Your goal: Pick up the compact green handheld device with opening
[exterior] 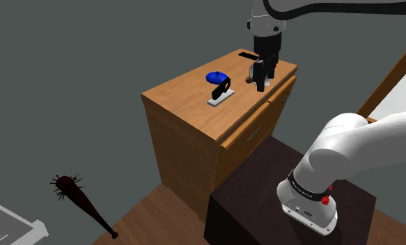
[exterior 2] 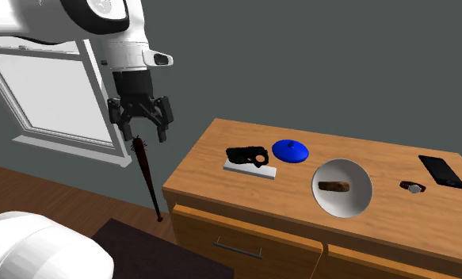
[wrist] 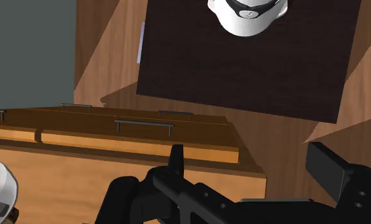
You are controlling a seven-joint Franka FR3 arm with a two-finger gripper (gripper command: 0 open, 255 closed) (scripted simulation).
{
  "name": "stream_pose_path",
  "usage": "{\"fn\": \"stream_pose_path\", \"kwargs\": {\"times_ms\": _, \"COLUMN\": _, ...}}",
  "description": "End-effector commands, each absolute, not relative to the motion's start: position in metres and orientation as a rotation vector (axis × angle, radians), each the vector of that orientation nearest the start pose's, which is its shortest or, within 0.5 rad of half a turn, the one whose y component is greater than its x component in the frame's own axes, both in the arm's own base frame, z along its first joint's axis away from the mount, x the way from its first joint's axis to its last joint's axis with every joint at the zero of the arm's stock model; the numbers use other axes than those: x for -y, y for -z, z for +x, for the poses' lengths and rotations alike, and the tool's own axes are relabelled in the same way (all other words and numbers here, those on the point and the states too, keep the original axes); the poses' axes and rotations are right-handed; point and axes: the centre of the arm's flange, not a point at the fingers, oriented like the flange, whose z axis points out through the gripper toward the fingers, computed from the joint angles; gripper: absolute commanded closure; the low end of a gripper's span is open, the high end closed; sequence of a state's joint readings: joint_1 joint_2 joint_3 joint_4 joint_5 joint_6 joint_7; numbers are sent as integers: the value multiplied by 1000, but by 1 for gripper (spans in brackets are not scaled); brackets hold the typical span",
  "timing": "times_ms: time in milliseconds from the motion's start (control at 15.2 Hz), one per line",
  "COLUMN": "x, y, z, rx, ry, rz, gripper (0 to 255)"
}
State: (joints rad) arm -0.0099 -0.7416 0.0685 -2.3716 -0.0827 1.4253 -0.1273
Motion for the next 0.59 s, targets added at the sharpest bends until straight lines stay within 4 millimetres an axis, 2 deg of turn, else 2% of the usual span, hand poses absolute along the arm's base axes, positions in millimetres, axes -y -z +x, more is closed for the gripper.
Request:
{"fn": "stream_pose_path", "kwargs": {"times_ms": 0, "x": -13, "y": -559, "z": 300, "rx": 258, "ry": -344, "rz": -3233, "gripper": 0}}
{"fn": "stream_pose_path", "kwargs": {"times_ms": 264, "x": 33, "y": -540, "z": 313, "rx": 559, "ry": -294, "rz": -3182, "gripper": 0}}
{"fn": "stream_pose_path", "kwargs": {"times_ms": 528, "x": 75, "y": -520, "z": 334, "rx": 850, "ry": -243, "rz": -3102, "gripper": 0}}
